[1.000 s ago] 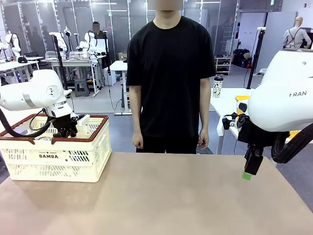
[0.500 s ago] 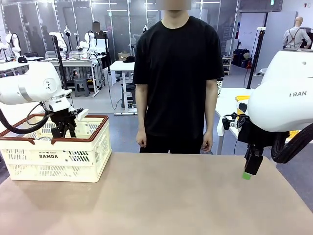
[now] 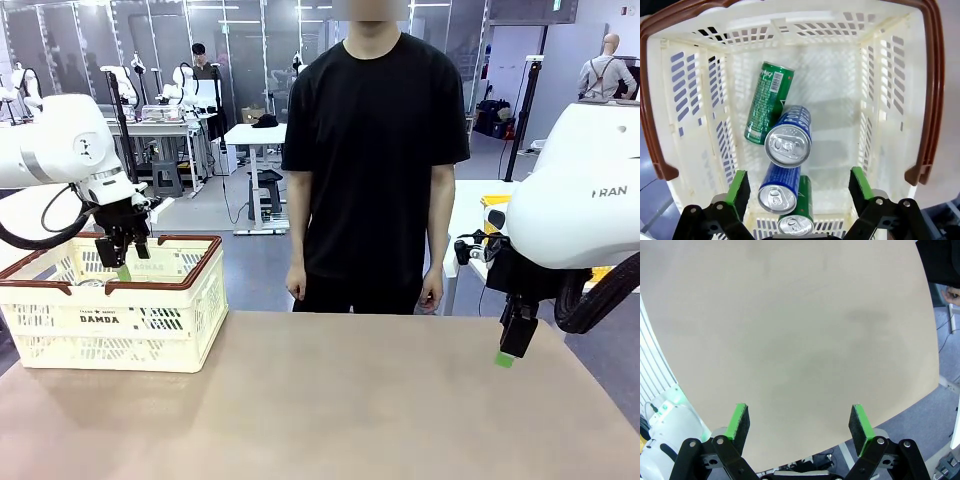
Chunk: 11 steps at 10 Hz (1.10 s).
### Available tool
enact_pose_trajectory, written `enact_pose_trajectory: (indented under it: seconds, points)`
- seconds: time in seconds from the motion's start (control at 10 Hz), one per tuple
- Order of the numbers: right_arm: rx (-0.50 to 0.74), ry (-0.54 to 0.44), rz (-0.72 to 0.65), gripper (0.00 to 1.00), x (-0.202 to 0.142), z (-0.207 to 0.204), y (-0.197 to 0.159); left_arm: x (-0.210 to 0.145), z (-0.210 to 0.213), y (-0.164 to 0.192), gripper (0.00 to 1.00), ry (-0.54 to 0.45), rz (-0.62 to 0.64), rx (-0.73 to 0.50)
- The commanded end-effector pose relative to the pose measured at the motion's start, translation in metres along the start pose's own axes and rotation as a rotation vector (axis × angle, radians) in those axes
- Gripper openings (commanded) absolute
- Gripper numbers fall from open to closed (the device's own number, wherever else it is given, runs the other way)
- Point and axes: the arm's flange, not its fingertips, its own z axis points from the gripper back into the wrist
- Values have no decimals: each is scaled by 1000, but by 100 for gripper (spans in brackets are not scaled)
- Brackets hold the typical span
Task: Place the drinks into the Shopping basket.
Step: Pick up one drink and place it into the Shopping basket.
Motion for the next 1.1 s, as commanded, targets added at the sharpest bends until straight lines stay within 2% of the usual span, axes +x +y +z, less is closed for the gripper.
enact_pose_trajectory:
  seconds: [0.0, 1.0]
  points:
    - [-4, 10, -2, 100, -1, 1, 0, 0, 0, -9, 100, 21, -5, -1]
    - [-4, 10, -2, 100, -1, 1, 0, 0, 3, -1, 100, 1, 0, 5]
